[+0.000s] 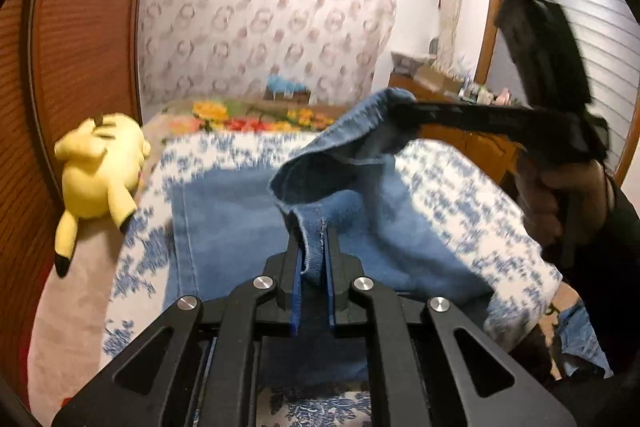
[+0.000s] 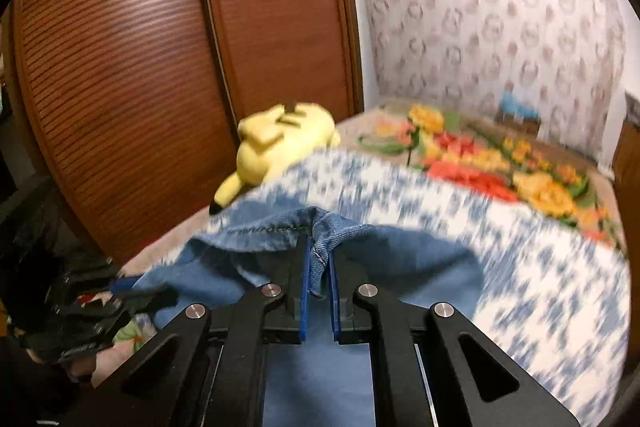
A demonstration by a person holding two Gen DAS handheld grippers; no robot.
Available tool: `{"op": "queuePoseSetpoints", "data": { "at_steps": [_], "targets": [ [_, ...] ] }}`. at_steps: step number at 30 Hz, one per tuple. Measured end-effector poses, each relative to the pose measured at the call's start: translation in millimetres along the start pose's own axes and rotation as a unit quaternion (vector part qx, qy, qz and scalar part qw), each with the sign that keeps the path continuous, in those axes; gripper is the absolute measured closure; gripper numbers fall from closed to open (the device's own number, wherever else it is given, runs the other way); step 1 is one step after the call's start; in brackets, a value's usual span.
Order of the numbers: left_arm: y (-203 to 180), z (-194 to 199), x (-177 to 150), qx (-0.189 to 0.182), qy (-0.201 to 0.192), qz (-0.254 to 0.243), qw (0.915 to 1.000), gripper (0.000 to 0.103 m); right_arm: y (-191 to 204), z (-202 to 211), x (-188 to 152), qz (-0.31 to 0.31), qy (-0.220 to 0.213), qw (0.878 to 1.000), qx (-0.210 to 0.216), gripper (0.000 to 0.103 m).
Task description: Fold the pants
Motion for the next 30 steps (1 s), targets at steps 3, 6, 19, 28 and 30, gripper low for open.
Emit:
{"op": "queuePoseSetpoints", "data": {
  "at_steps": [3,6,19,28,30],
  "targets": [
    [2,16,2,-0.003,-0.017,0.005,0.9998,0.093,3,5,23,0.02,-0.008,1.0,-0.004,0.095],
    [8,22,0,0.015,-0.02,0.009,0.9996,0.093,10,-1,40,0.039,-0.007,0.999,-0.004,0.095],
    [55,-19,-48,0.043,0.069,0.056,0.9951,0.093,41,-141,52,0.06,0.091,0.994,0.017,0.095],
    [67,-26,-56,0.04,0.072,0.085,0.993,0.082,39,-149,62,0.008,0.027,0.999,0.037,0.064],
    [68,-25,-55,0.044,0.069,0.087,0.9928,0.076,41,-143,53,0.025,0.026,0.999,0.003,0.063]
  ]
}}
Point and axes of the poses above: each gripper's, at about its wrist camera, not at the fingertips, and z roughly against the way its jaws point, y to its left, x to its top, the point moved 2 cm from there along -z, roughly the way its jaws point, and after that the axes turned 8 degrees about y, right-handed, at the moved point
